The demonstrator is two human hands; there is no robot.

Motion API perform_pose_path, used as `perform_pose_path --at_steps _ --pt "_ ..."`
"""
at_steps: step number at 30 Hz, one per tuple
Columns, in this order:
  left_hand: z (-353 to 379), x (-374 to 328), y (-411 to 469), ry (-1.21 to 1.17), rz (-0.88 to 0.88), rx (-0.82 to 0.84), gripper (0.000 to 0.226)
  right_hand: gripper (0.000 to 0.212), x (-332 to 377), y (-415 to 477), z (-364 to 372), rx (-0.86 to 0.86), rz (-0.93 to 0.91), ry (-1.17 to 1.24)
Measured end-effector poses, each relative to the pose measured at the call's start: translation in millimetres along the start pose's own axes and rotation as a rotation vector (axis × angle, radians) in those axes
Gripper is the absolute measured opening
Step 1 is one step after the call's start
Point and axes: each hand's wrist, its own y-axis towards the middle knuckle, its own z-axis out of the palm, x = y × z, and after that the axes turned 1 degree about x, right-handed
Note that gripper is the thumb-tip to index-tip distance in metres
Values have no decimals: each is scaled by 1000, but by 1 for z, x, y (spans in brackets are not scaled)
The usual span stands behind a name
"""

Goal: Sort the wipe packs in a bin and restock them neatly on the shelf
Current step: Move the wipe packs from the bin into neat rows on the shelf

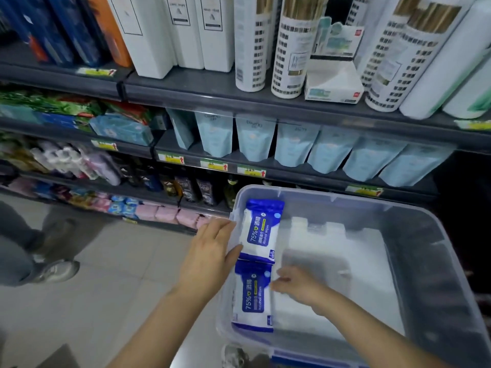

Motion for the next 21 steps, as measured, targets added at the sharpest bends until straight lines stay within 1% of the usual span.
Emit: perform_pose_path --at_steps 2,4,8,11,15,17,21 --pt "2 -1 0 -20 7 -20 50 15 2 7 6 49 11 82" --pt "5 -1 -1 -44 5 -35 48 10 2 14 10 58 33 154" --pt "10 -4 -3 -70 -37 -68 37 17 3 17 21 139 88 273" --pt "10 -8 -3 -85 -61 -79 45 19 1 9 18 180 78 267" --pt "12 -9 -3 -73 -45 -112 46 26 -6 -9 -22 237 76 278" --pt "13 -9 -3 -63 -47 -139 45 26 -5 -19 -47 234 52 319" --pt "13 -10 -5 -41 -55 -149 41 18 14 -32 -78 146 -6 384"
